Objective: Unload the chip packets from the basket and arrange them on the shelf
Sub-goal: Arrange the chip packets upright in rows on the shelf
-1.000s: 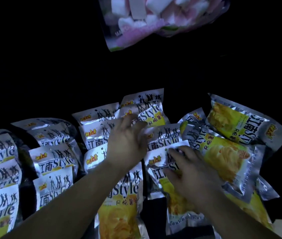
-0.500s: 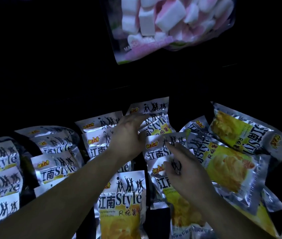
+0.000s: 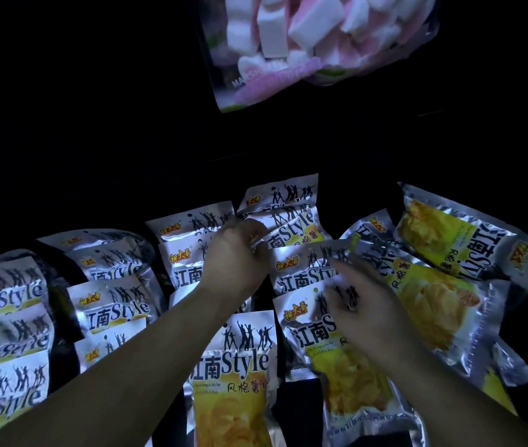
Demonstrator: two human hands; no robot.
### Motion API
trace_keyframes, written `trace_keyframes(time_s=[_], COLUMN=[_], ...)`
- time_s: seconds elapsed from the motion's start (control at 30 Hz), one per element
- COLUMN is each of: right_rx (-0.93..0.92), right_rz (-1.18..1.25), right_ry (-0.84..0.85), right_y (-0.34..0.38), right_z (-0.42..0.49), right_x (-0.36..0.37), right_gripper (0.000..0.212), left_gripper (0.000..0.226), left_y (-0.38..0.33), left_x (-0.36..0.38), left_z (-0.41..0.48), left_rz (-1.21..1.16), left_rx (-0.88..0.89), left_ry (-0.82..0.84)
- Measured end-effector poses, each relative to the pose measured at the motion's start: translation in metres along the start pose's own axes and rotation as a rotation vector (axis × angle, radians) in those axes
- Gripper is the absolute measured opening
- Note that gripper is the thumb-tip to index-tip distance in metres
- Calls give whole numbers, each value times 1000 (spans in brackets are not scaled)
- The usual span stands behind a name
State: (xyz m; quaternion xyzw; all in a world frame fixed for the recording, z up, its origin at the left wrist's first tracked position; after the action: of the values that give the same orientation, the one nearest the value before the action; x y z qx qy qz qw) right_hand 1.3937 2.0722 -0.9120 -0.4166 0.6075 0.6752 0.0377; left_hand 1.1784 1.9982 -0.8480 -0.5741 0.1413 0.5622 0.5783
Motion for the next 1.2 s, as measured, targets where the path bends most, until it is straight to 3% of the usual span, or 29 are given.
trace_keyframes(time_s=[0.13, 0.3, 0.47, 0.6, 0.73, 0.8, 0.9, 1.0, 1.1, 1.2], right_rx=[-54, 7, -1, 82, 182, 238, 336, 426, 547, 572], right_rz=[48, -13, -102, -107, -118, -172, -234, -313, -285, -242], right_ry=[-78, -75, -140, -246, -306, -320, -284, -163, -19, 7], right_y=[15, 9, -5, -30, -54, -61, -70, -80, -92, -98], right_z=[7, 5, -11, -28, -49, -58, -71, -85, -100, -109], right_x=[-1, 0, -42, -83, -114, -127, -134, -129, -121, -115], right_gripper=[46, 47, 44, 36, 21, 17, 15, 18, 32, 43], left_gripper=[27, 26, 33, 30, 33, 46, 72, 89, 90, 84], left_y=[-2, -6, -53, -104, -126, -141, -165, -185, -185, -179], left_x=[-7, 12, 39, 71, 91, 100, 117, 131, 145, 152], left_z=[-17, -46, -66, -85, -91, -91, -93, -95, -98, -103], left_rz=[-97, -276, -236, -257, -263, -286, -292, -241, -150, -169], left_rx=[31, -112, 136, 305, 218, 109, -38, -74, -59, -52], left_ry=[-10, 185, 263, 458, 442, 492, 630, 726, 734, 768])
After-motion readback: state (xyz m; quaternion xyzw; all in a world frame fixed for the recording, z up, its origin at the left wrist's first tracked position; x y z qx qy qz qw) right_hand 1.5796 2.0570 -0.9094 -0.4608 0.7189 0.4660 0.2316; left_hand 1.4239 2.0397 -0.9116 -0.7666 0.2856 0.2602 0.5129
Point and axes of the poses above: each hand's wrist, its own z-axis towards the middle knuckle, its own x-axis out of the palm, y = z × x, the point moved 3 cm from there along z, towards the middle knuckle, and after that the axes turned 6 degrees about x, right-handed, at the moved point
